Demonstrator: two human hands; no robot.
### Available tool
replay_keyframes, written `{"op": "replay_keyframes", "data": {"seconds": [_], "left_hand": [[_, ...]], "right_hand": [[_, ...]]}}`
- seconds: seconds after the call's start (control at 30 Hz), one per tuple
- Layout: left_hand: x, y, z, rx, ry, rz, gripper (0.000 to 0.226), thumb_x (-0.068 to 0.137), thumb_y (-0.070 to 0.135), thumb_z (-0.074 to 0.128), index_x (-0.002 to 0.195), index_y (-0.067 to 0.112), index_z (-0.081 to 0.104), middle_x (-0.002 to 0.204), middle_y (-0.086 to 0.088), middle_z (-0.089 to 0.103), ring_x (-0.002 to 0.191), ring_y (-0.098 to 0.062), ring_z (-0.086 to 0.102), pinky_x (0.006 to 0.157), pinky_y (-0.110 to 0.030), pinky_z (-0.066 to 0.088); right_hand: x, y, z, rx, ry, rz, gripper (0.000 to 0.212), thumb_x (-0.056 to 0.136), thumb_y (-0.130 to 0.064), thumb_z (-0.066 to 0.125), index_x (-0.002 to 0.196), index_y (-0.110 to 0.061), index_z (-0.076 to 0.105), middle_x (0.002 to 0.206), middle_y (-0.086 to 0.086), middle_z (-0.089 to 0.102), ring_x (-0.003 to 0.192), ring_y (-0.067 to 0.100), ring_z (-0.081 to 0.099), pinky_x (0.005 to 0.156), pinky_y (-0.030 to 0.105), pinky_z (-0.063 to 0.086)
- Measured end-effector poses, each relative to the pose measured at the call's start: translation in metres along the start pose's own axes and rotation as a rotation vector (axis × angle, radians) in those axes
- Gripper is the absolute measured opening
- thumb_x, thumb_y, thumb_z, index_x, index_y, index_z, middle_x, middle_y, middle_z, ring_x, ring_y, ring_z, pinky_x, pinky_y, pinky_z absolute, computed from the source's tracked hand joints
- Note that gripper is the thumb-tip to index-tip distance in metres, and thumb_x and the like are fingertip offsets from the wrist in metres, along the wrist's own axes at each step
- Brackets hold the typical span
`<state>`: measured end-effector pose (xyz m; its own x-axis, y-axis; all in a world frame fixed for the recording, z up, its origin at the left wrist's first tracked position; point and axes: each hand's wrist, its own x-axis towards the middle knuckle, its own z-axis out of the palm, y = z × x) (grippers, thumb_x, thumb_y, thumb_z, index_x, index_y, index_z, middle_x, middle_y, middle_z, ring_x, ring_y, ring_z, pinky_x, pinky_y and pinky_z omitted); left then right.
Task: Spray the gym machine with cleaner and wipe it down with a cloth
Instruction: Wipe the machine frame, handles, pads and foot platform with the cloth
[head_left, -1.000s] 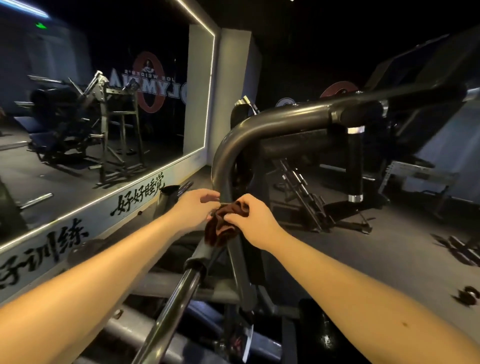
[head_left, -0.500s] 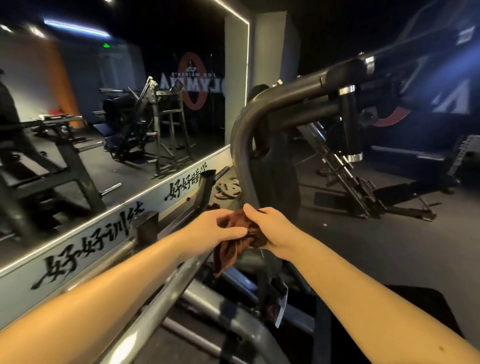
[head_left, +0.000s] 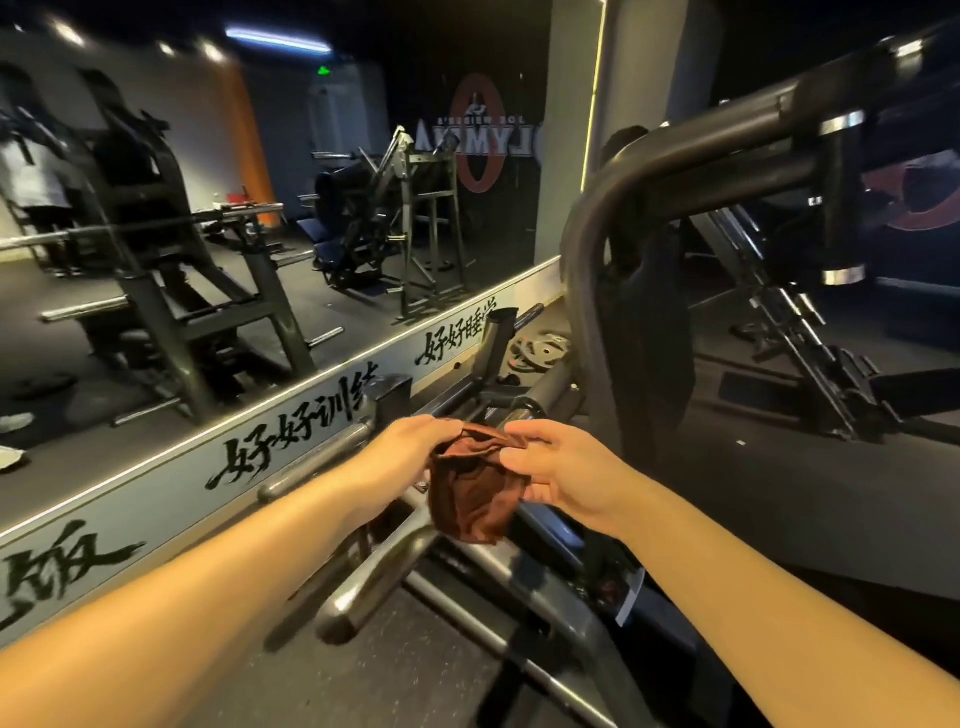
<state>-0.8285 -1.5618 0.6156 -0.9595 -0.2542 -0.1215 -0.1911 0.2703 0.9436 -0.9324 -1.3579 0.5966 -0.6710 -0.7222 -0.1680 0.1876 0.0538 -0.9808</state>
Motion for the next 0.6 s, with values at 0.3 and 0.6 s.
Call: {"op": "replay_keyframes", "data": {"seconds": [0.3, 0.6], "left_hand": [[0.001, -0.059, -0.116, -0.168, 0.147, -0.105, 0.029, 0.102, 0.044, 0.058, 0.114, 0.022, 0.074, 0.105, 0.003, 0.079, 0.105, -0.022, 0.074, 0.111, -0.050, 0.047], [0.039, -0.145, -0.256, -0.187, -0.233, -0.184, 0.049, 0.086, 0.054, 0.071, 0.126, 0.026, 0.063, 0.105, 0.007, 0.079, 0.101, -0.015, 0.075, 0.079, -0.027, 0.059]], "right_hand": [[0.085, 0.003, 0.104, -0.135, -0.110, 0.023, 0.062, 0.087, -0.001, 0.078, 0.141, -0.019, 0.051, 0.121, 0.011, 0.075, 0.111, 0.031, 0.072, 0.103, 0.052, 0.055], [0.203, 0.032, 0.223, -0.343, 0.154, 0.130, 0.043, 0.094, -0.004, 0.068, 0.134, -0.018, 0.063, 0.113, 0.011, 0.072, 0.083, 0.025, 0.070, 0.067, 0.035, 0.053]]}}
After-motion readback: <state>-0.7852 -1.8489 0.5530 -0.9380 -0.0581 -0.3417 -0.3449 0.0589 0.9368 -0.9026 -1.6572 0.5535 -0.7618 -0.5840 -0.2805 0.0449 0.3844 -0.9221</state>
